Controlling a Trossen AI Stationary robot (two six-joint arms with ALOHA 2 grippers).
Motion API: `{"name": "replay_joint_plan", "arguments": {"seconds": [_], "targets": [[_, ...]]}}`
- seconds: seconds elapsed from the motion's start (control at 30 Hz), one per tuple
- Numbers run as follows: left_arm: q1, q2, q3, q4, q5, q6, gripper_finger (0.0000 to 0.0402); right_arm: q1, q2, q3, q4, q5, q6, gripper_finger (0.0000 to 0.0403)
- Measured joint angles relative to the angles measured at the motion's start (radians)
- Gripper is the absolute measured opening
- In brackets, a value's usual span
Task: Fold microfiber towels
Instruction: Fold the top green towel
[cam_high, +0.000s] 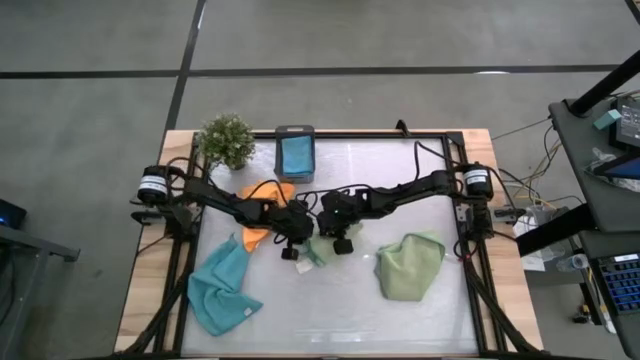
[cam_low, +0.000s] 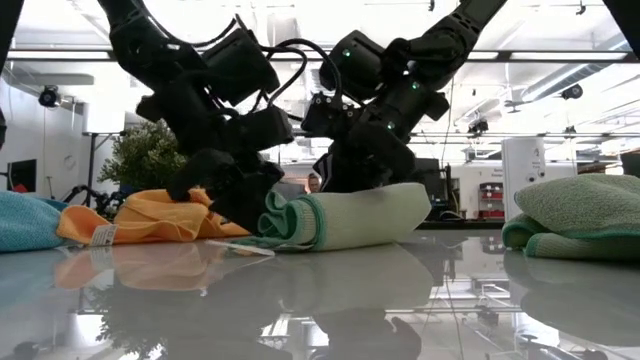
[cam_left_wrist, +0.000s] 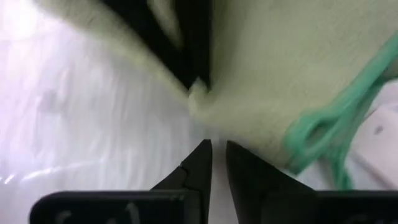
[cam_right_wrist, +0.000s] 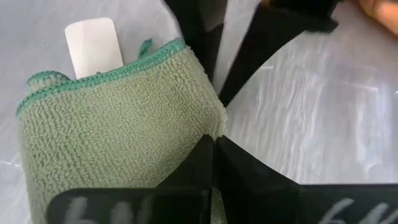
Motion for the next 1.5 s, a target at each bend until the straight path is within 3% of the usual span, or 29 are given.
{"name": "replay_joint_plan", "arguments": {"seconds": [0.3,0.67,1.0,1.17,1.5], "targets": [[0.001,-0.096,0.000,-0.163,-0.098,-0.021,0.0033,0.000,-0.001,0.000,0.004,0.009,0.037,0.0019],[-0.030,-0.224,-0.002,-0.175,-0.095,-0.046,0.0033,-0.006,-0.001,0.000,0.011,0.054,0.080,0.0096],[-0.061,-0.123,-0.002,-0.047,-0.042,-0.072,0.0033,-0.006,-0.001,0.000,0.010,0.062,0.083,0.0150],[-0.061,-0.076,-0.002,-0.035,-0.042,-0.126,0.0033,-0.006,-0.010,-0.001,-0.005,0.063,0.077,0.0150],[-0.061,-0.062,-0.003,-0.035,-0.039,-0.150,0.0033,-0.006,-0.158,-0.001,-0.178,0.063,0.055,0.0118]]}}
